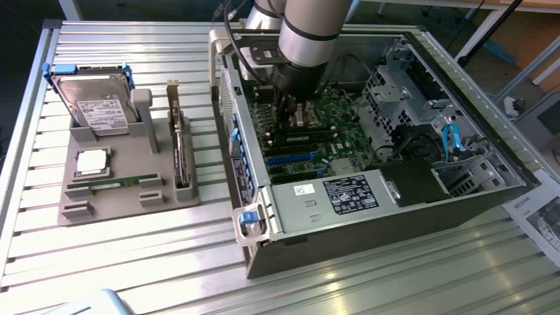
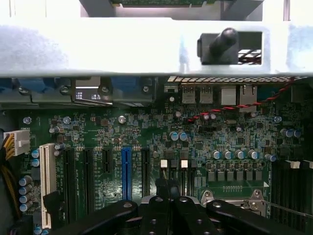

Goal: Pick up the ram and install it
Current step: 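Press down the ram until it locks into place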

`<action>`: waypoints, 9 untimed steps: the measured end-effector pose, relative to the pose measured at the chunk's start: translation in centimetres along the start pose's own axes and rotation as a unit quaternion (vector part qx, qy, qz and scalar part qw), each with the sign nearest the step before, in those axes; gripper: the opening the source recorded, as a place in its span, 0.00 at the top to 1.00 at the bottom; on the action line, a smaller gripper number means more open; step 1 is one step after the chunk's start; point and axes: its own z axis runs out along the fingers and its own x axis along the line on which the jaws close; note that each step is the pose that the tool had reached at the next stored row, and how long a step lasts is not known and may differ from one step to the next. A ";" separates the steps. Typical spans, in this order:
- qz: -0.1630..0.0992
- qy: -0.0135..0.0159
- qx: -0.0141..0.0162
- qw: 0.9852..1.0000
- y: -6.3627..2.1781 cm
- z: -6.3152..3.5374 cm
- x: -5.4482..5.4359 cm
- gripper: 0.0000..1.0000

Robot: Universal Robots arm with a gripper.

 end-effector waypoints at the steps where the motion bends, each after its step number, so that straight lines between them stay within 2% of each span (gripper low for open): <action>1: 0.000 0.000 0.000 1.000 0.00 0.14 0.0 0.90; 9: 0.000 0.000 0.000 1.000 0.00 0.47 0.0 0.90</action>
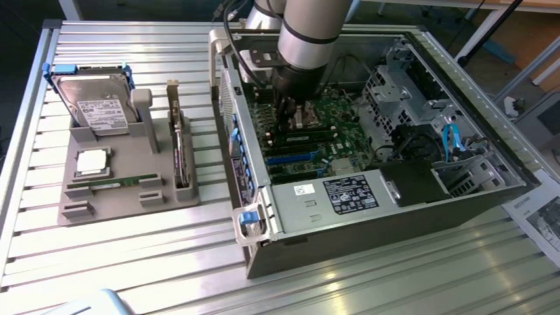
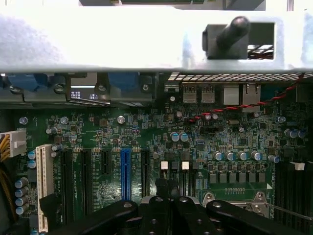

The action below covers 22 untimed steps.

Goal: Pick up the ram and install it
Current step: 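Press down the ram until it locks into place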

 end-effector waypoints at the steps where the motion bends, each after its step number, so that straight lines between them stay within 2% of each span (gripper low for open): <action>1: 0.000 0.000 0.000 1.000 0.00 0.05 0.0 0.90; 22: 0.000 0.000 0.000 1.000 0.00 0.79 0.0 0.90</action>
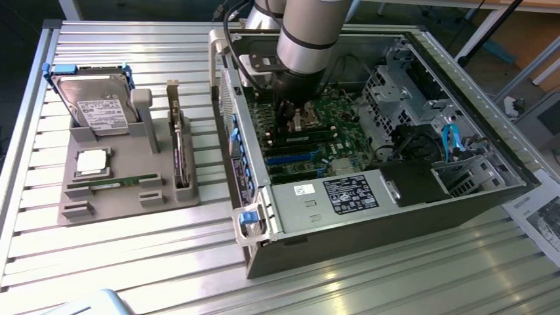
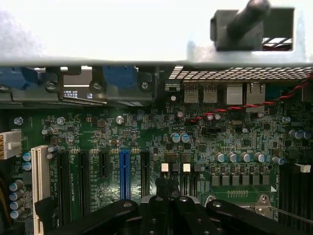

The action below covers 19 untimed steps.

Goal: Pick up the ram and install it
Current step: 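Press down the ram until it locks into place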

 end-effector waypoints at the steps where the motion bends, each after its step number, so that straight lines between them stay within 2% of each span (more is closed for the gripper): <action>1: 0.000 0.000 0.000 1.000 0.00 0.05 0.0 0.90; 19: 0.000 0.000 0.000 1.000 0.00 0.46 0.0 0.90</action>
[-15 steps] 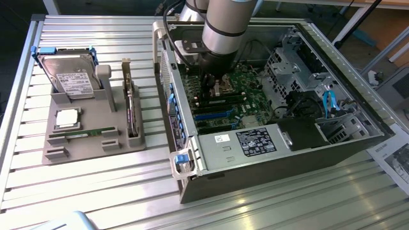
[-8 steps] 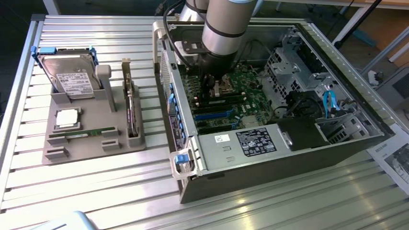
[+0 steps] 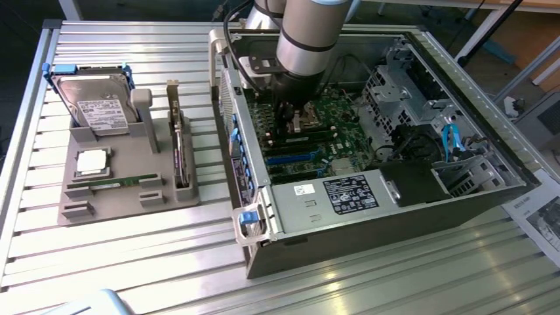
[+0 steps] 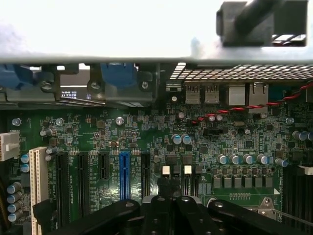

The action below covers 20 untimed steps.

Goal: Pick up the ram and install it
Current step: 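Press down the ram until it locks into place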

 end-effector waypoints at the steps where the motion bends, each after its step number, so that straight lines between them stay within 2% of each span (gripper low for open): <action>1: 0.000 0.000 0.000 1.000 0.00 0.02 0.0 0.90; 16: 0.000 0.000 0.000 1.000 0.00 0.21 0.0 0.90; 20: 0.000 -0.001 0.000 1.000 -0.01 -0.04 0.0 0.90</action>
